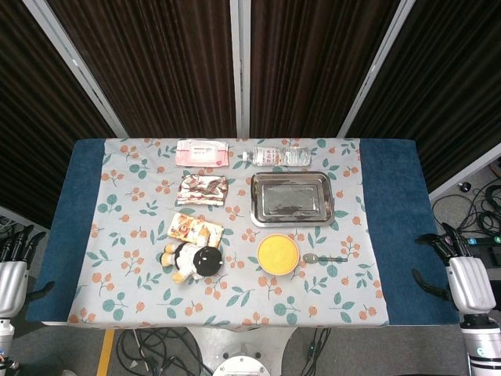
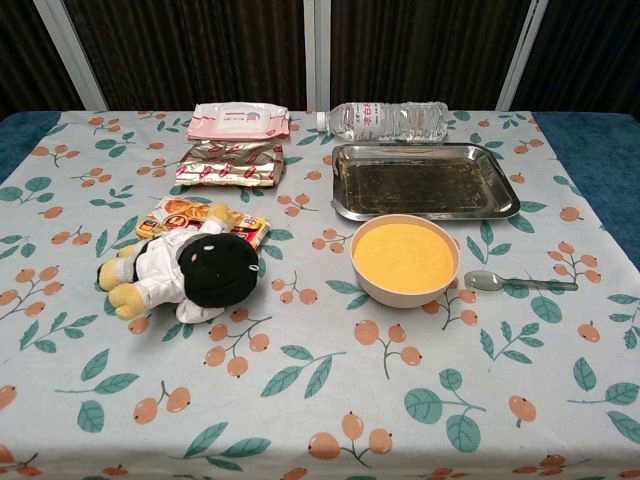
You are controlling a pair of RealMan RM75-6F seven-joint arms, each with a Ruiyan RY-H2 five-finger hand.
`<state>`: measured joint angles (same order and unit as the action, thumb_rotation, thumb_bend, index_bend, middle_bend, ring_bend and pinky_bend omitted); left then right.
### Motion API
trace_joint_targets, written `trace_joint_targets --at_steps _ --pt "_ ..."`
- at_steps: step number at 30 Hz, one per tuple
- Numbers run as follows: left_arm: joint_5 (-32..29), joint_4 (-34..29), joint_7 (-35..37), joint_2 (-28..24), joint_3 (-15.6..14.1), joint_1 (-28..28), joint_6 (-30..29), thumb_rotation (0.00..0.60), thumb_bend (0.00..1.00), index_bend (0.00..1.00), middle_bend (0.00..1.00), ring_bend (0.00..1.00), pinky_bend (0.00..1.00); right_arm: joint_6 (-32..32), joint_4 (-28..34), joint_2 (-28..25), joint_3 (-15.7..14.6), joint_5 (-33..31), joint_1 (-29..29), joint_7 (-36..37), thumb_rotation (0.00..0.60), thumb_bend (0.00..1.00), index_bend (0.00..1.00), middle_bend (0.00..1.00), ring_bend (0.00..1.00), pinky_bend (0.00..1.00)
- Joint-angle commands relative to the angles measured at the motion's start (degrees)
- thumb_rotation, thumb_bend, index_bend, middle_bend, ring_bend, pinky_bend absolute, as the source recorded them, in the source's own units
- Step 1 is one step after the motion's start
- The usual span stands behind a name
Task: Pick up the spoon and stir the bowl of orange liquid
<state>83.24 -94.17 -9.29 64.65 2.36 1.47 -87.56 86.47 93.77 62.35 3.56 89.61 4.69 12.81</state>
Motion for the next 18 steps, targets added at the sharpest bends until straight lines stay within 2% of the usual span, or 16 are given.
trace_joint_targets --at_steps 1,10,13,16,18 --pt "0.01 0.04 -0.02 0.05 -0.09 -0.02 0.07 0.6 0.06 0.2 0.14 0.12 0.13 -0.04 0.03 -0.01 -0.01 0.02 0.04 -0.03 0.6 0.22 0.31 0.28 0.05 0.14" --pt "0.09 -0.03 0.1 0.12 -0.12 -0.19 -0.17 0.6 0.06 0.2 0.14 0.12 0.13 0.28 0.32 -0.26 0.11 0.75 0.37 -0.33 0.6 0.22 0.31 0.28 0.05 0.14" --pt "0.15 -0.01 0.29 0.15 -0.06 -0.11 -0.12 0.6 0.06 0.2 0.14 0.12 0.13 -1.01 1.07 -0.63 0.22 0.79 1.23 -1.21 0.6 0.22 0.31 0.31 0.08 0.14" --pt "0.48 -0.01 0.38 0.15 -0.07 -0.07 -0.26 0.6 0.06 0.2 0.14 0.12 0.13 -3.58 2.21 -1.35 0.36 0.74 2.8 -4.02 0.6 0.22 0.32 0.38 0.22 0.23" --pt "0.69 -0.01 0.47 0.12 -0.09 -0.12 -0.46 0.6 0.06 0.2 0.14 0.12 0.13 -6.15 3.3 -1.63 0.63 0.3 4.37 -7.24 0.6 0.21 0.36 0.5 0.45 0.46"
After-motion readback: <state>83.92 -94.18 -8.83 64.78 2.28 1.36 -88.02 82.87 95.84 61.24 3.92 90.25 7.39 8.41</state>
